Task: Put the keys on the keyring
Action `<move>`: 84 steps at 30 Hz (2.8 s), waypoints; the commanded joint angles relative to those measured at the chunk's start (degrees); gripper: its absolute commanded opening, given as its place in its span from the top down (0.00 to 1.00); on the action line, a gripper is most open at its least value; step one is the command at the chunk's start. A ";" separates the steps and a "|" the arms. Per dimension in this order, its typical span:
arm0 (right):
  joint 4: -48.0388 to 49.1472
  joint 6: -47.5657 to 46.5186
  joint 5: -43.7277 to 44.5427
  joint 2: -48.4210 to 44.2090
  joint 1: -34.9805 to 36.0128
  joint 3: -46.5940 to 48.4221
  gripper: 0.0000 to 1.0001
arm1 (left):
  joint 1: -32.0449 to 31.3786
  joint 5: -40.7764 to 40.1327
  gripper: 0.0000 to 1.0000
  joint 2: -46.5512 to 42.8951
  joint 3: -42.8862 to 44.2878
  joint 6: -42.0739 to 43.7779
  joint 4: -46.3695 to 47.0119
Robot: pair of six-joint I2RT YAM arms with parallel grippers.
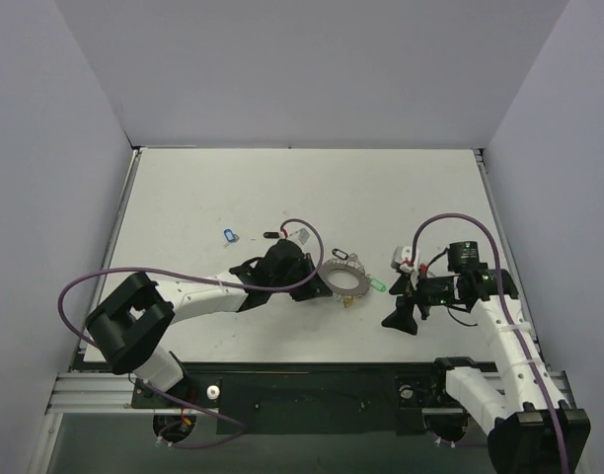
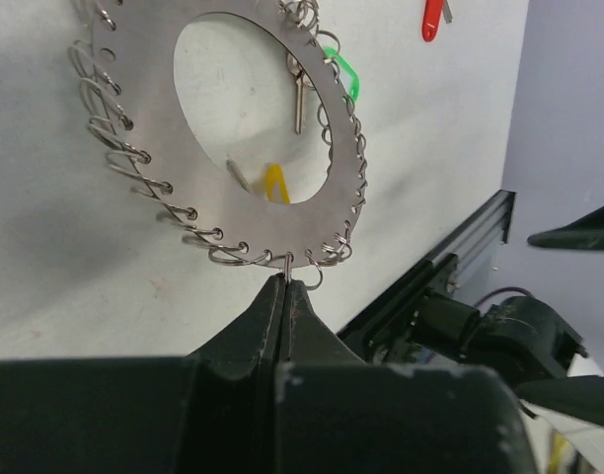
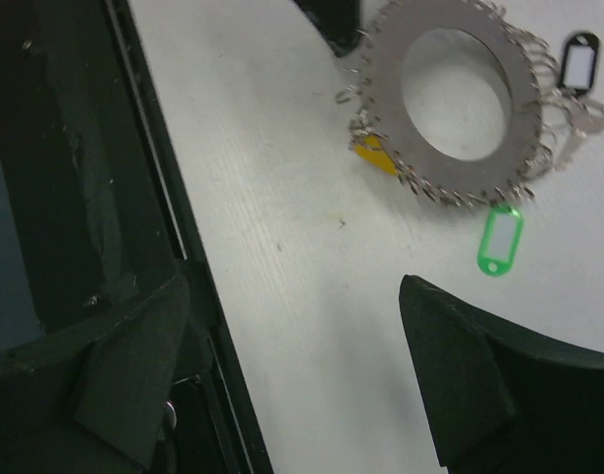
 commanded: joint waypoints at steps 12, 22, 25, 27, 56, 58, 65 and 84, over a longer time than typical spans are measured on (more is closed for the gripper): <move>-1.71 -10.68 4.44 1.32 16.49 1.70 0.18 | 1.33 2.12 1.00 -0.78 -4.75 -4.50 -0.85; -2.24 -9.80 0.49 -1.49 9.73 -0.85 0.17 | -2.36 -7.09 0.71 -3.49 -8.00 -0.91 -2.87; -2.94 -9.80 -0.31 -1.85 7.18 -0.94 0.17 | -2.98 -10.70 0.67 -9.44 -9.06 1.56 -4.97; -3.29 -10.06 -0.75 -2.28 5.78 -1.03 0.16 | -2.98 -14.13 0.67 -14.53 -9.85 4.02 -6.82; -4.00 -4.08 -5.76 -2.29 -7.68 -0.59 0.15 | 15.92 4.59 0.52 6.68 10.87 17.64 -10.57; -4.00 -4.17 -5.67 -2.11 -7.68 -0.59 0.15 | 14.34 0.82 0.53 9.06 15.18 19.14 -14.64; -4.09 -4.70 -5.58 -2.55 -7.68 -0.76 0.15 | 11.87 -2.62 0.56 16.19 24.68 20.20 -22.54; -6.02 -7.33 -5.49 -2.55 -7.86 -0.41 0.15 | 8.36 -8.77 0.65 24.89 36.11 19.58 -32.05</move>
